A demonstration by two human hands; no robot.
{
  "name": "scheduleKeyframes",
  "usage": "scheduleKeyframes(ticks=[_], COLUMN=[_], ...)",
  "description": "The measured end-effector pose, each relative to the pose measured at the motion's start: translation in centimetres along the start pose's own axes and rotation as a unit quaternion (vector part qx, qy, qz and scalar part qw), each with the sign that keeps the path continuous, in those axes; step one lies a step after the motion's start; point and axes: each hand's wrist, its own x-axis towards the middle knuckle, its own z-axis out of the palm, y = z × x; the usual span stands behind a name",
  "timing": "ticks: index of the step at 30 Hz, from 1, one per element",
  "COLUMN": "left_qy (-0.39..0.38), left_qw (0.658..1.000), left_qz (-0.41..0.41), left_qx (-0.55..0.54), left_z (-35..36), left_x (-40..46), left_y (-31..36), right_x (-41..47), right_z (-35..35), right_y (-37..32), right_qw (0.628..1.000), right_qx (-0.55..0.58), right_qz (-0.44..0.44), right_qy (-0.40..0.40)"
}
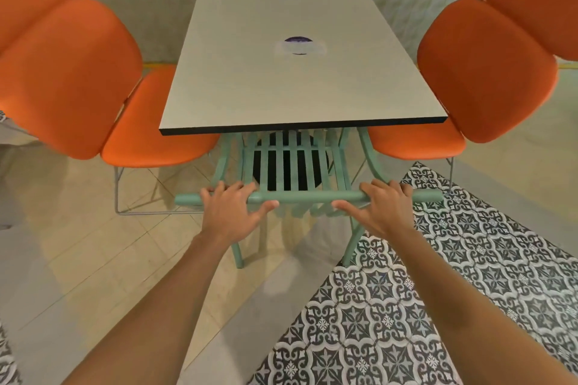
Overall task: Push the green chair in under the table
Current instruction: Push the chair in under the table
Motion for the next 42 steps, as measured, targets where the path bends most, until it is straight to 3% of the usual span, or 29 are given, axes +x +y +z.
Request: scheduleKeyframes(ticks=[13, 25, 42], left_qy=[-0.011, -0.018, -0.033], left_qw=[1.000, 0.999, 0.999], left_qz=[-0.005, -0.028, -0.019], left_qx=[0.017, 0.006, 0.003], left_z=[-0.2, 0.9, 0.2], left_x=[0.2, -0.2, -0.1], left_y=[0.7, 4.8, 2.7], right_x=[0.3, 1.1, 0.3], right_z=[-0.1, -0.8, -1.3], right_y=[0.6, 4.6, 2.0], right_qw=[1.000, 0.999, 0.999], right_qx=[0.007, 0.018, 0.010], right_qz=[-0.014, -0.032, -0.014], right_qy=[0.013, -0.024, -0.031])
